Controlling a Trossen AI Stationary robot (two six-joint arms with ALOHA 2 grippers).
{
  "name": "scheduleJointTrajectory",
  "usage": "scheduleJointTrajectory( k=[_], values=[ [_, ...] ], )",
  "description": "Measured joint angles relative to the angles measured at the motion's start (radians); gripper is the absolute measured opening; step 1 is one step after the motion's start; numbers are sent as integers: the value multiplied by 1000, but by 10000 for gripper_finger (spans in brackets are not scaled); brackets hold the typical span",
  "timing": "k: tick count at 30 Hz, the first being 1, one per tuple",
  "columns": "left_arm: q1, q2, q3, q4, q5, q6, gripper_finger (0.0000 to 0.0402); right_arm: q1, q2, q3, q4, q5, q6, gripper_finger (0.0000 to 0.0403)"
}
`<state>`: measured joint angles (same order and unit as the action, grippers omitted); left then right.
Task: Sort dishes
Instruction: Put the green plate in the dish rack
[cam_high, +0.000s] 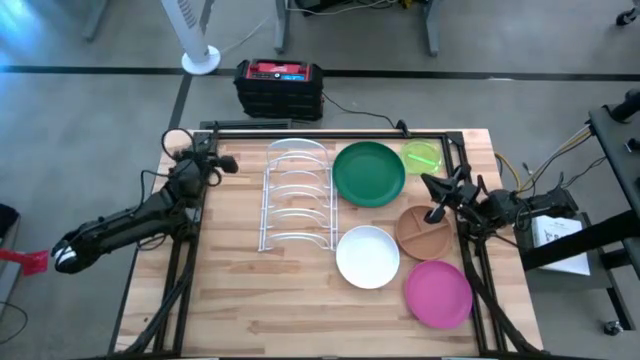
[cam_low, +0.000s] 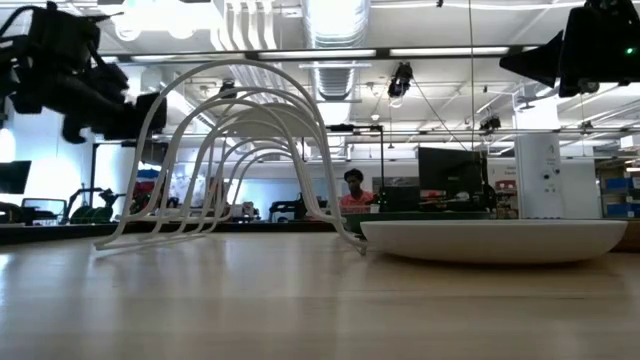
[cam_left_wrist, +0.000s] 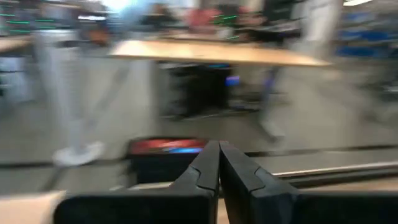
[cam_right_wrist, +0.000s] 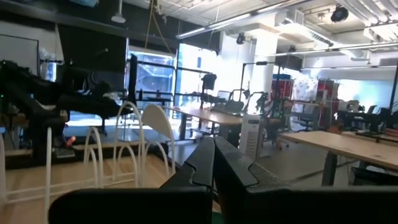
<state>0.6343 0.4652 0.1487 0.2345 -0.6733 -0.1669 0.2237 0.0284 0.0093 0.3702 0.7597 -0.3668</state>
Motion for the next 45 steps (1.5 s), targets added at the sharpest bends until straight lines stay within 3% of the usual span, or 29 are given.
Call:
scheduleJointTrajectory(
  k=[7,10,13,18,22,29,33,35,38,45],
  values=[
    [-26,22,139,-4,541,18,0,0,0,0,0,0,16,0],
    [-44,53,209,0,636,-2,0,0,0,0,4,0,8,0],
    [-68,95,279,-3,646,-3,0,0,0,0,8,-1,-31,0],
    [-82,188,421,-25,646,45,0,-2,0,2,31,0,66,0],
    [-81,254,550,-116,591,146,0,-2,13,44,8,7,157,0],
    [-81,377,748,-342,558,152,0,-8,145,176,-222,153,453,0],
    [-81,456,861,-461,505,306,0,-26,257,279,-372,200,607,0],
    [-81,494,922,-528,473,373,0,-41,314,339,-467,202,695,0],
    [-80,546,994,-619,472,356,0,-72,406,437,-637,202,830,12],
    [-80,627,1071,-731,473,336,0,-169,601,639,-910,134,1006,85]
  ],
)
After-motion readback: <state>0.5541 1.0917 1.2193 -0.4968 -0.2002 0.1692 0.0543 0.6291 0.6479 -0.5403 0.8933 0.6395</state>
